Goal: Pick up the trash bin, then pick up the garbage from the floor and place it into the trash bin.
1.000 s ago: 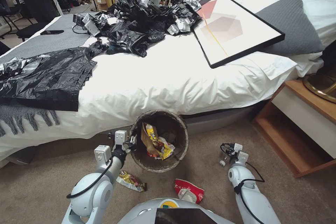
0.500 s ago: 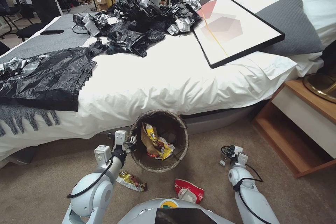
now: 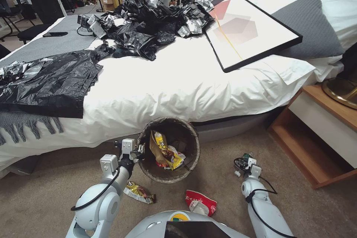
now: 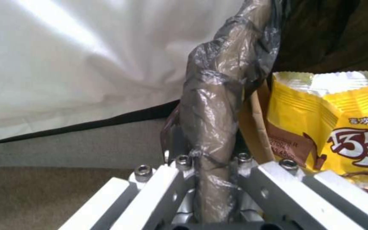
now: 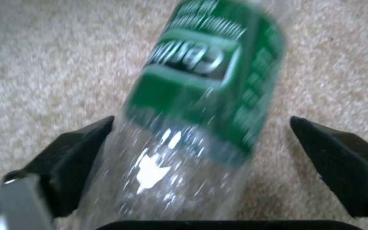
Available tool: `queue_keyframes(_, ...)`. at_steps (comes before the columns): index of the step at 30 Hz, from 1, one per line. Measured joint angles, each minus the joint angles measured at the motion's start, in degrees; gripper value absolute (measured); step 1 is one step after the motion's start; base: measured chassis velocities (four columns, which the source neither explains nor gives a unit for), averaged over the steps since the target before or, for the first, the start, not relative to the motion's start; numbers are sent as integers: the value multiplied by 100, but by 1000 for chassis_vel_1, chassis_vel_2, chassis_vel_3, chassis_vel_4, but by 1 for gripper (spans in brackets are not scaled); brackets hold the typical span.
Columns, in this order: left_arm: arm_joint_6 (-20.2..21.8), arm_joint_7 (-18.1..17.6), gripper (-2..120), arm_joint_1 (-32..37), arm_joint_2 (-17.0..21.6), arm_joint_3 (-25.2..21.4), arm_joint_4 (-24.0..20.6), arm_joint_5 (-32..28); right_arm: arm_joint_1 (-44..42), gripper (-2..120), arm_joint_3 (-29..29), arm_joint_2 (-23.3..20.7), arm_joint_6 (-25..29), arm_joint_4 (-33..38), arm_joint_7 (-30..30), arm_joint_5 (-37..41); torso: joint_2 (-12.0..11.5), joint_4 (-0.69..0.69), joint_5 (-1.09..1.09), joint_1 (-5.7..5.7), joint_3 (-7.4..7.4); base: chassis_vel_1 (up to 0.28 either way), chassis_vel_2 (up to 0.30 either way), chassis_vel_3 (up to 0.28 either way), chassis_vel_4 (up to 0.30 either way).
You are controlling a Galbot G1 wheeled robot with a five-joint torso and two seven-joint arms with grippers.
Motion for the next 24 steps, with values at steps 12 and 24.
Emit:
queue_keyframes(12, -14, 2, 0, 12, -15, -8, 1, 7, 161, 49, 12, 54, 192, -466, -166, -235, 0, 1, 0, 0, 0, 0, 0, 0, 0)
queue_keyframes(24, -24, 3, 0, 6, 15, 2, 1, 10, 111, 32, 46, 39, 236, -382, -162, -414, 0, 0, 0, 0, 0, 0, 0, 0, 0)
